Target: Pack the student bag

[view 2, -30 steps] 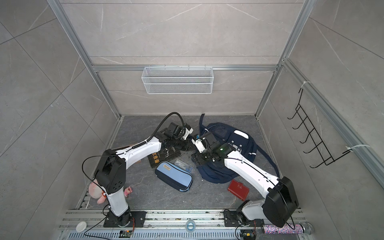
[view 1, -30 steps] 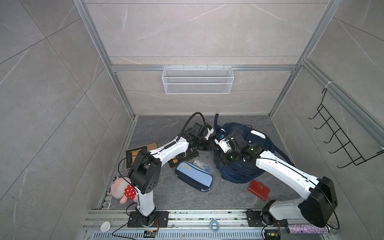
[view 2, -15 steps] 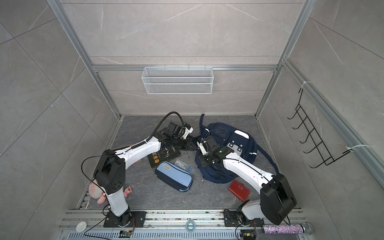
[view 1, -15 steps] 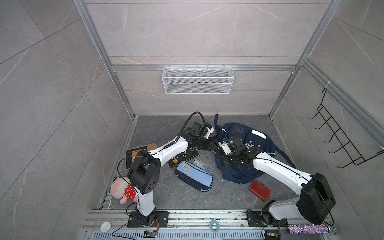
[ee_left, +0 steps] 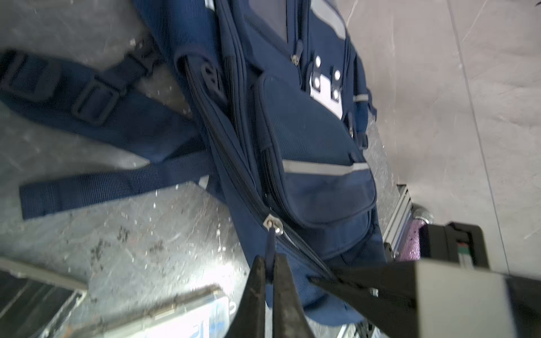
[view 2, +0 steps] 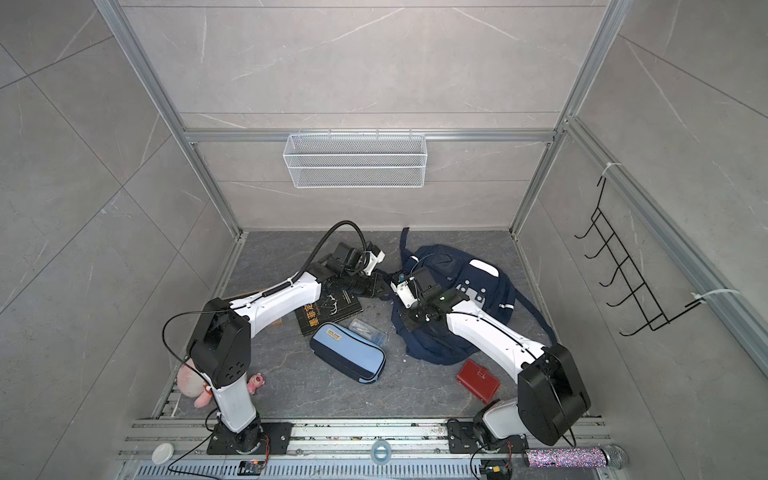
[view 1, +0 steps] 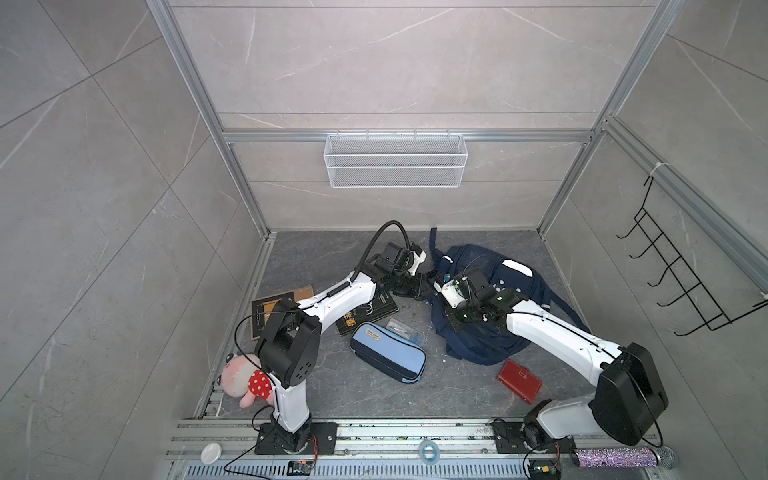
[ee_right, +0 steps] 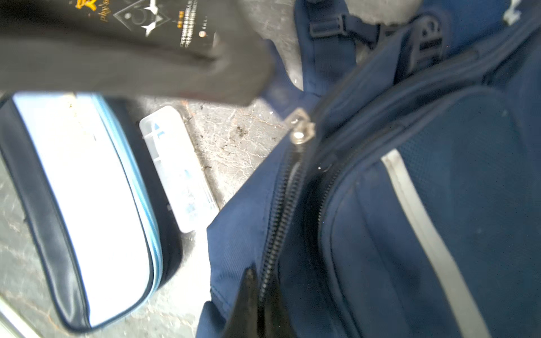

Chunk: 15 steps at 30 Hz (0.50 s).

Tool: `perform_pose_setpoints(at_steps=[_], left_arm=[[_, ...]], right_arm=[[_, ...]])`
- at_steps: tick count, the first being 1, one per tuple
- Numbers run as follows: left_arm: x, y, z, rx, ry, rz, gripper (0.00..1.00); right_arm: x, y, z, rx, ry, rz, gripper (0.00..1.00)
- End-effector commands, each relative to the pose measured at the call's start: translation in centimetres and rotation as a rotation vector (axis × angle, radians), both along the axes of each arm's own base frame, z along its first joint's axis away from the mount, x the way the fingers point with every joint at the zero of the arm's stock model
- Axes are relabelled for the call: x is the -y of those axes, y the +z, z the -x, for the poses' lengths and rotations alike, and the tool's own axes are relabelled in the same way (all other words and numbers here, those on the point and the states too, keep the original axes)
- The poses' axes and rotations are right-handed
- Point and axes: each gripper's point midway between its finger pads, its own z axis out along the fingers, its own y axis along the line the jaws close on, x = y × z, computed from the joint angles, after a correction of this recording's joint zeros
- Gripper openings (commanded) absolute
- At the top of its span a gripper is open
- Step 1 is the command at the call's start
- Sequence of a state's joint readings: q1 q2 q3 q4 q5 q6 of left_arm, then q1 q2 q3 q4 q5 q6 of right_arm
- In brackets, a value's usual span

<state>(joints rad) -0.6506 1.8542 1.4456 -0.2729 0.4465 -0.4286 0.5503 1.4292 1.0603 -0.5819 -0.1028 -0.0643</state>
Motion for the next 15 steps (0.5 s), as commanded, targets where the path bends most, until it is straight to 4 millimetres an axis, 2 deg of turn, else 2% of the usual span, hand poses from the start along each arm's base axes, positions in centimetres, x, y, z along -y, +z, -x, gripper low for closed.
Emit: perform_pose_setpoints(at_steps=[1, 7, 15], left_arm=[[-1.7, 1.8, -6.8, 0.154, 0.129, 0.035, 0.0], [-2.1, 1.0, -10.7, 0.17, 0.185, 0.057, 0.0], [-1.0, -1.3, -14.3, 0.168, 0.238, 0.078, 0.0]], right_arm=[[1.1, 2.7, 1.0, 0.006, 0.085, 0.018, 0.0], [1.3, 4.4, 1.3, -0.01, 0.139, 0.032, 0.0], [1.4, 5.7, 2.1, -0.023, 0.167, 0.038, 0.0]])
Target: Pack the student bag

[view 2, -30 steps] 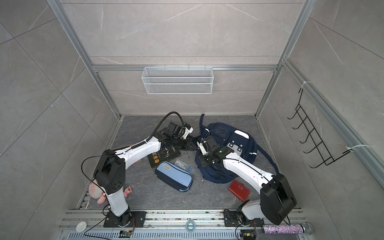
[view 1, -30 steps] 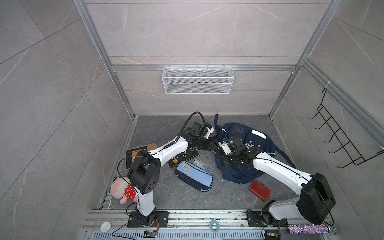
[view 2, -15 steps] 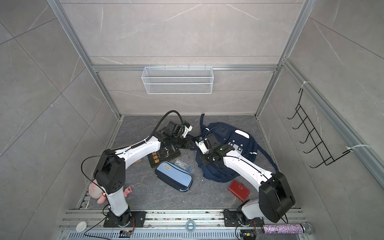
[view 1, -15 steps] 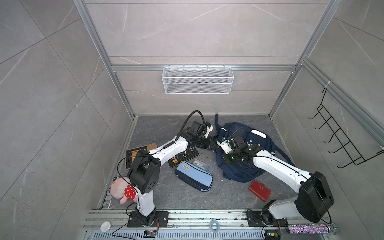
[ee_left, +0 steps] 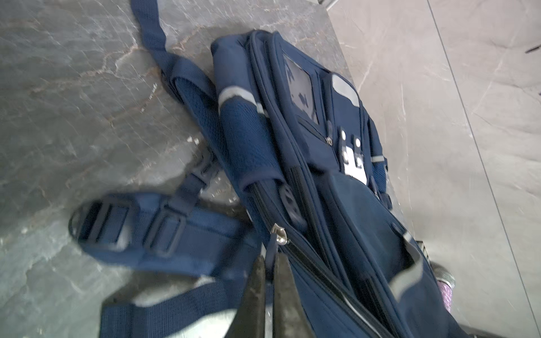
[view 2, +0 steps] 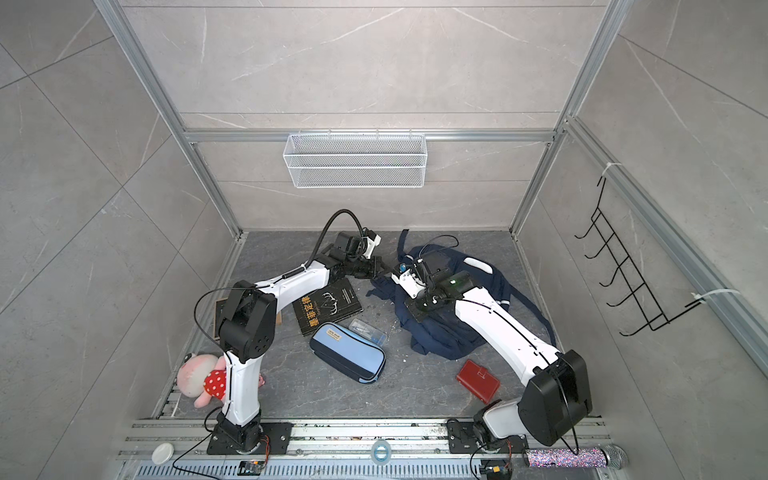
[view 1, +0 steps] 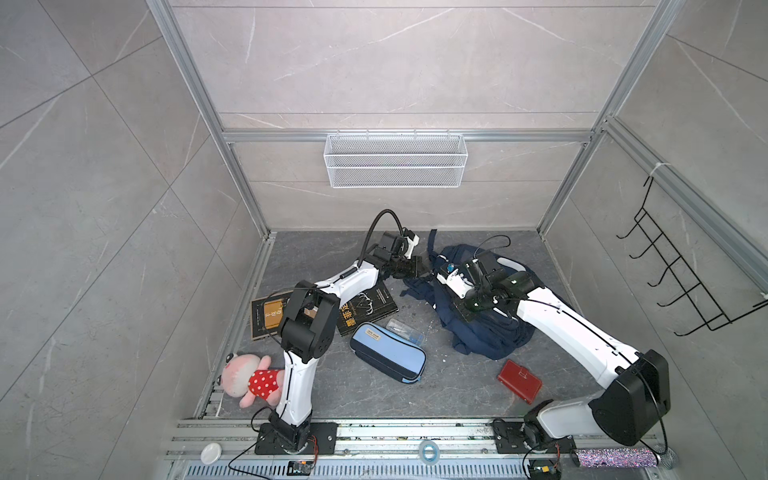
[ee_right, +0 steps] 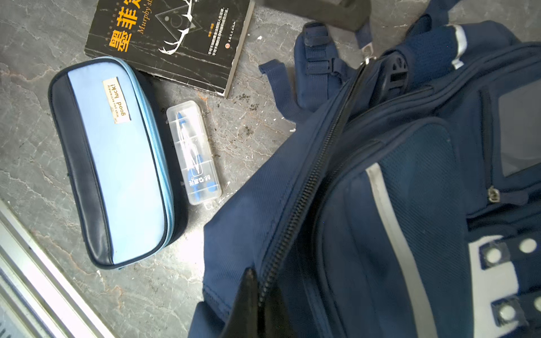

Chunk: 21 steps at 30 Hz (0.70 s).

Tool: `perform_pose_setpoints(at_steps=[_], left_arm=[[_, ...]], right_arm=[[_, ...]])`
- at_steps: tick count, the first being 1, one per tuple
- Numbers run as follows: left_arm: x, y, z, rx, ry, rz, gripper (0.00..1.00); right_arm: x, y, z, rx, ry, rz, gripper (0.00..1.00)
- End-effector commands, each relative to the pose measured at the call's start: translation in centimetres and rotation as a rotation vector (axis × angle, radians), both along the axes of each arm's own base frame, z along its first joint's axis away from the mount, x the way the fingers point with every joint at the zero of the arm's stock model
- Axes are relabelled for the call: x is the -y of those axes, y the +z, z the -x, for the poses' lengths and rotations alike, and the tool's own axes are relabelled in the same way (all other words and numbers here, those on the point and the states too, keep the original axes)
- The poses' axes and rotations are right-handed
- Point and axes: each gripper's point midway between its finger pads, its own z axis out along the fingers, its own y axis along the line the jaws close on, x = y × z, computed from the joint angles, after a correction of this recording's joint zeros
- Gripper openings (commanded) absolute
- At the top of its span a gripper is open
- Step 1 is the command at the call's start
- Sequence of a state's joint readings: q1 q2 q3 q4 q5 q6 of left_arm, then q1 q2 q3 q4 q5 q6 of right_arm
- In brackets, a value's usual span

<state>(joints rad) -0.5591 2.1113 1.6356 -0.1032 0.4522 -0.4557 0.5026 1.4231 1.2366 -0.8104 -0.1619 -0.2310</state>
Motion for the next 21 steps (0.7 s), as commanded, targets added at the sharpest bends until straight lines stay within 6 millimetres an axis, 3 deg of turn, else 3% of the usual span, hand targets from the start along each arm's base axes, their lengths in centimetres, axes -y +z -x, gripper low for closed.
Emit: perform_pose_setpoints(at_steps=[1, 6, 11, 15, 21], left_arm=[[-1.5, 1.1, -5.5, 0.106, 0.149, 0.005, 0.0], [-1.6, 0.6, -8.5, 0.109, 0.209, 0.012, 0.0], [-1.4, 0.6, -9.9, 0.109, 0.233, 0.034, 0.0], [-1.0, 1.0, -9.5, 0.11, 0.208, 0.058, 0.0], [-0.1, 1.2, -6.8, 0.045, 0.114, 0.117, 0.0]], right_arm=[[0.5, 1.7, 1.8, -0.018, 0.042, 0.002, 0.0], [0.9, 2.3, 2.0, -0.011, 0.033, 0.013, 0.0], [1.1, 3.0, 1.8, 0.004, 0.001, -0.005, 0.0], [1.1, 3.0, 1.4, 0.007, -0.018, -0.008, 0.0], [0.3, 2.6, -0.7, 0.022, -0.068, -0.048, 0.0]])
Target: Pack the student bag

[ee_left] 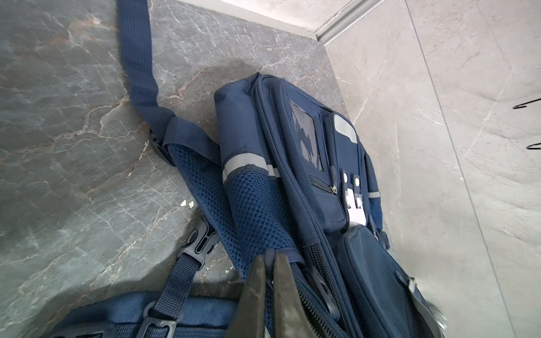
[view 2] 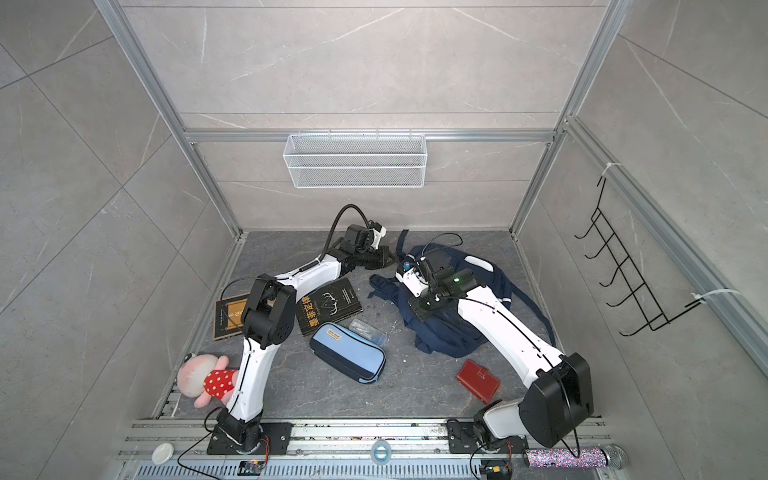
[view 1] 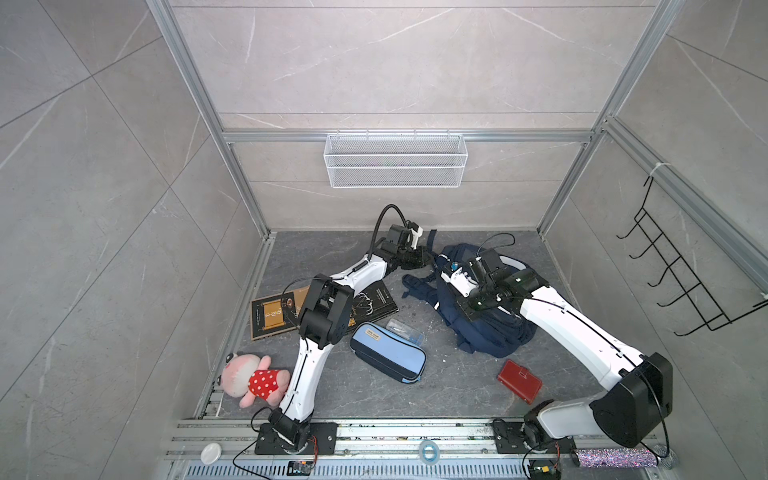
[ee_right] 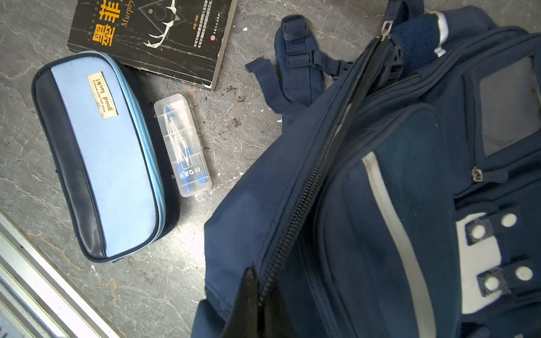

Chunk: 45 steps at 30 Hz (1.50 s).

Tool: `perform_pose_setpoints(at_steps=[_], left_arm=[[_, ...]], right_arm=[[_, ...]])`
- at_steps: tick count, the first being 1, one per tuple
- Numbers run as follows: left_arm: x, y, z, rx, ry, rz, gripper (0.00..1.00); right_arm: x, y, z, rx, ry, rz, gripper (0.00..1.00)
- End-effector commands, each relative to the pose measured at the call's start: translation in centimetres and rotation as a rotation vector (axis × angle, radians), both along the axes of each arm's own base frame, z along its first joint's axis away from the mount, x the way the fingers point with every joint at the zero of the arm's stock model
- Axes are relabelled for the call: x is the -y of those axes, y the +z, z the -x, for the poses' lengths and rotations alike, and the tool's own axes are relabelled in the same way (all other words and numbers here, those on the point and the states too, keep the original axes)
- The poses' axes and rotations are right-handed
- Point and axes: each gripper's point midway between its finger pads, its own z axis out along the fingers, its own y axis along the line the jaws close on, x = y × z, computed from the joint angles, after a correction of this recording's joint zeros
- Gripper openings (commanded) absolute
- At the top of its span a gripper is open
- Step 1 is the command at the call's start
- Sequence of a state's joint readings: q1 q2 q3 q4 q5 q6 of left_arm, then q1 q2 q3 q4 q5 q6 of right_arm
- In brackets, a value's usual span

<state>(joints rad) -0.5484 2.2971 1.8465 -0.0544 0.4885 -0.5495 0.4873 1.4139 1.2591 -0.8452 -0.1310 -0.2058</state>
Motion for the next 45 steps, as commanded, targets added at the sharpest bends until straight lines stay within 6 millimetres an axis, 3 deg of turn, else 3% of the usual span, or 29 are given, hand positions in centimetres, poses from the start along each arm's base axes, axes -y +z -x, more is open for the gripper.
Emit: perform_pose_setpoints(at_steps=[1, 2, 4, 7, 9, 11, 15, 16, 20, 24, 29, 32, 39, 45], left_arm=[[-2.8, 2.0, -2.2, 0.049, 0.088, 0.023, 0.0], [-3.1, 2.0, -1.9, 0.041, 0.096, 0.014, 0.09], [-4.0, 2.3, -1.2, 0.033, 0.103, -0.013, 0.5], [-5.2, 3.7, 0.0, 0.041, 0.094, -0.064, 0.8], [-6.1, 4.3, 1.4, 0.028, 0.083, -0.103, 0.88], [-7.0, 4.3, 3.2, -0.007, 0.08, -0.12, 0.89], [-7.6, 3.8, 7.9, -0.085, 0.06, -0.106, 0.89], [-7.5, 3.6, 9.0, -0.093, 0.059, -0.115, 0.89], [-7.5, 2.6, 12.1, -0.141, 0.064, -0.146, 0.89], [-7.7, 1.6, 13.5, -0.174, 0.058, -0.166, 0.89], [-7.9, 0.9, 14.6, -0.204, 0.036, -0.198, 0.89], [-7.1, -0.1, 15.7, -0.242, 0.006, -0.201, 0.91], [-3.4, -1.0, 16.5, -0.293, -0.068, -0.175, 0.95], [-3.3, -2.4, 16.6, -0.332, -0.074, -0.18, 0.93]], right_arm=[[-1.2, 1.8, -1.1, 0.028, -0.023, -0.083, 0.0], [-1.6, 1.8, -1.8, 0.033, -0.033, -0.103, 0.0], [-2.7, 1.4, -3.5, 0.029, -0.049, -0.136, 0.0], [-3.9, 0.8, -5.9, 0.027, -0.073, -0.167, 0.0], [-4.7, 0.3, -7.4, 0.017, -0.092, -0.198, 0.0], [-5.4, 0.0, -8.3, 0.006, -0.09, -0.222, 0.04], [-6.1, -0.5, -8.9, -0.014, -0.105, -0.259, 0.25], [-6.1, -0.2, -9.0, -0.015, -0.114, -0.267, 0.33], [-5.4, 1.0, -8.6, -0.008, -0.136, -0.277, 0.49], [-2.8, 1.1, -8.0, -0.02, -0.203, -0.255, 0.62], [3.8, -0.8, -7.1, -0.096, -0.423, -0.189, 0.7], [5.6, -2.2, -6.3, -0.147, -0.439, -0.151, 0.97], [6.1, -5.0, -5.8, -0.188, -0.401, -0.065, 1.0], [6.8, -8.4, -5.7, -0.22, -0.365, 0.109, 1.0]])
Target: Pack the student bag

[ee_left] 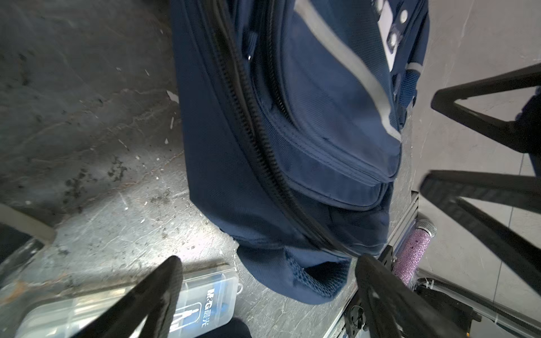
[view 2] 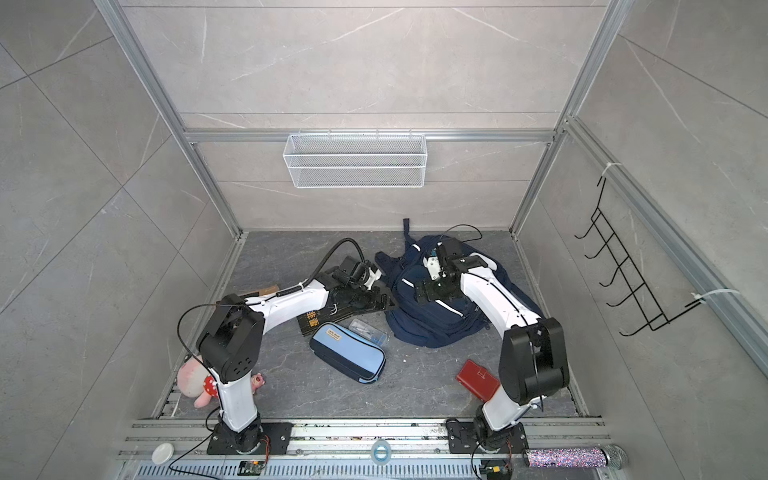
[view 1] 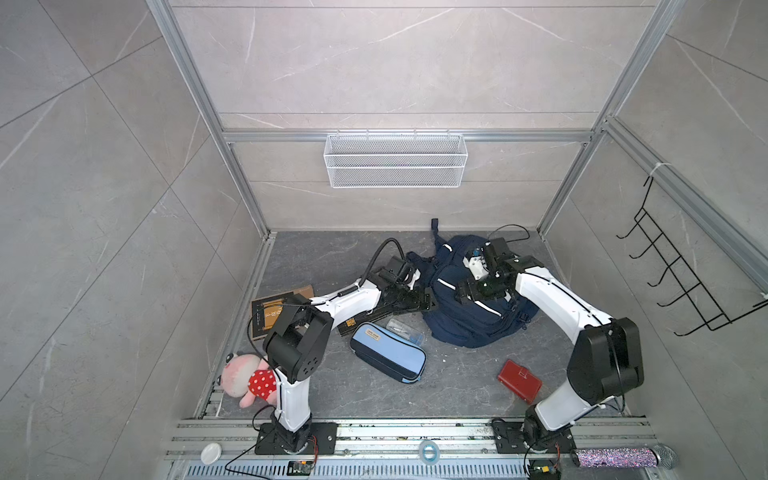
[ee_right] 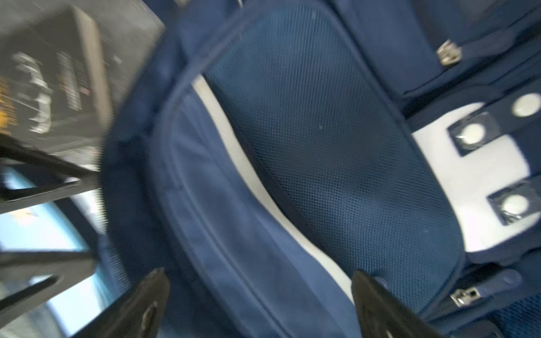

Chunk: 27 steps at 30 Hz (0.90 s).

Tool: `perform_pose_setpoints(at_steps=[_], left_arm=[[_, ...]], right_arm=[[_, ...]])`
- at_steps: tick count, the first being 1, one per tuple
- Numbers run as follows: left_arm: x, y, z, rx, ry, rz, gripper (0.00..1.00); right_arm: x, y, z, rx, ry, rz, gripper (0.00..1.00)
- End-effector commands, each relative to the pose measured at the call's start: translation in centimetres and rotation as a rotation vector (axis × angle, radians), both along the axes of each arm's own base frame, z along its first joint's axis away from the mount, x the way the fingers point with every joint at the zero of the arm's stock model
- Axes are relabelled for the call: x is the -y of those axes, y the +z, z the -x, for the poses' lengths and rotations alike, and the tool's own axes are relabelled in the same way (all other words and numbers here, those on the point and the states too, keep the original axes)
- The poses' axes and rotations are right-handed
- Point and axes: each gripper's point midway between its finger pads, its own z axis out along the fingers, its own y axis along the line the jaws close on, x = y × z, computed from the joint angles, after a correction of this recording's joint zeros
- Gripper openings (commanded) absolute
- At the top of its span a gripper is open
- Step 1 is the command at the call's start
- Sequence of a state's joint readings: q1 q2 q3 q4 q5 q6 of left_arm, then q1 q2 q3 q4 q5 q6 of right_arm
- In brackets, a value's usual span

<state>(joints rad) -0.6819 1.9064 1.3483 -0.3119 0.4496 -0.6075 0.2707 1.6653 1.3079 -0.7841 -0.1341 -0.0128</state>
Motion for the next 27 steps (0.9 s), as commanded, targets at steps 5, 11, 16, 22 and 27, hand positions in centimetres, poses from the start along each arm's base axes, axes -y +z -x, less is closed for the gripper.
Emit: perform_pose_setpoints(at_steps=[5, 11, 16, 22, 27], left_arm=[[0.7, 0.0, -0.4, -0.027, -0.004, 0.04, 0.85], [0.6, -1.3, -0.2, -0.047, -0.001, 0.028, 0.64], [0.2, -3.0, -0.3, -0.06, 0.008, 0.004, 0.58], [0.3, -4.2, -0.8, -0.063, 0.008, -0.009, 0.57], [1.5, -2.1, -1.3, -0.009, -0.025, 0.075, 0.85]], right_arm=[[1.5, -4.3, 0.4, -0.106, 0.035, 0.197, 0.98], [2.3, -6.0, -0.5, -0.128, 0.025, 0.285, 0.7], [2.4, -5.5, -1.3, -0.103, 0.02, 0.301, 0.25], [2.0, -1.2, -3.1, 0.018, -0.005, 0.27, 0.0], [1.2, 3.8, -5.0, 0.132, -0.022, 0.219, 0.0]])
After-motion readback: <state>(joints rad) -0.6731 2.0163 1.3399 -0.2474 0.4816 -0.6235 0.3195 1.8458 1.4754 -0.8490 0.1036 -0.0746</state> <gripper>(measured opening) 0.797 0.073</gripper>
